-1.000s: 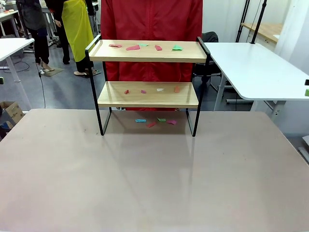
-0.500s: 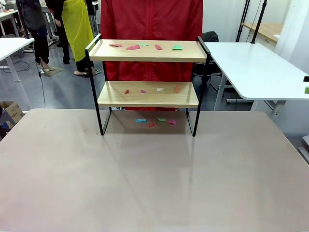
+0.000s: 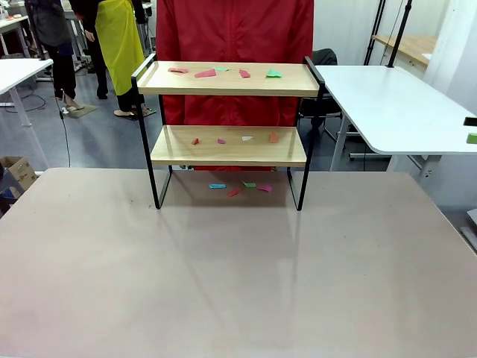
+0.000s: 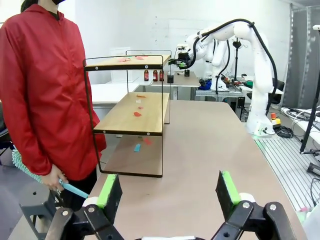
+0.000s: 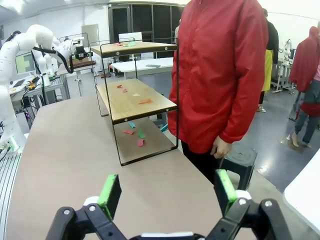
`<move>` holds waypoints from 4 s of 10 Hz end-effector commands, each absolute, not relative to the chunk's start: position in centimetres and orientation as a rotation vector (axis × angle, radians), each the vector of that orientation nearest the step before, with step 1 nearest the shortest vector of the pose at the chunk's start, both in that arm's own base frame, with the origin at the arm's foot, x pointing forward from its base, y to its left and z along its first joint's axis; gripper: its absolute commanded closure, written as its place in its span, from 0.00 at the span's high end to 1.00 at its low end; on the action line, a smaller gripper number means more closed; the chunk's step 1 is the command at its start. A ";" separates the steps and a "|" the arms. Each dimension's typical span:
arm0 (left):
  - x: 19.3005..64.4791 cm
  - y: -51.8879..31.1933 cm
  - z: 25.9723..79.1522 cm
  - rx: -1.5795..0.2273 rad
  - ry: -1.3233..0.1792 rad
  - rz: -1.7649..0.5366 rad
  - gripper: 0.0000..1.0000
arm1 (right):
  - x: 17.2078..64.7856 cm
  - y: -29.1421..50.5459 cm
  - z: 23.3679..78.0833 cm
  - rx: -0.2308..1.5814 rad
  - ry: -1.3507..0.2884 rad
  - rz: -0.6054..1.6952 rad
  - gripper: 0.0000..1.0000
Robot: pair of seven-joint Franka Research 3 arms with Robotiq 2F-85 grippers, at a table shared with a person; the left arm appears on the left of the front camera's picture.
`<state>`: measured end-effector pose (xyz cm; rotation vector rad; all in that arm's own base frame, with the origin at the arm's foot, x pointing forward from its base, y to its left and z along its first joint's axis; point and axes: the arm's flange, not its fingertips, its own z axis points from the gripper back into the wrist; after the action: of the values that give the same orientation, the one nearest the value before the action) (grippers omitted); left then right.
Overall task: Clean the shelf.
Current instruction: Pick up the Duster handed by the human.
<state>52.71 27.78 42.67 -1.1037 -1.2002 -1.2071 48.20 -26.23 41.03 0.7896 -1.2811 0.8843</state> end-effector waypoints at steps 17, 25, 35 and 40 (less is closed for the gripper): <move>53.2 27.8 42.4 -1.106 -1.199 -1.212 1.00 | 48.4 -26.5 40.9 0.789 -1.285 0.880 1.00; 53.2 27.8 42.4 -1.106 -1.199 -1.212 1.00 | 48.4 -26.5 40.9 0.789 -1.285 0.880 1.00; 49.1 18.6 57.4 -0.915 -1.089 -0.971 1.00 | 48.4 -26.5 40.9 0.789 -1.285 0.880 1.00; 45.4 7.2 65.1 -0.529 -0.821 -0.658 1.00 | 48.4 -26.5 40.9 0.789 -1.285 0.880 1.00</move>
<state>46.06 9.06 66.39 -0.5692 -0.8959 -0.7500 48.38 -26.71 40.53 0.7903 -1.2813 0.8727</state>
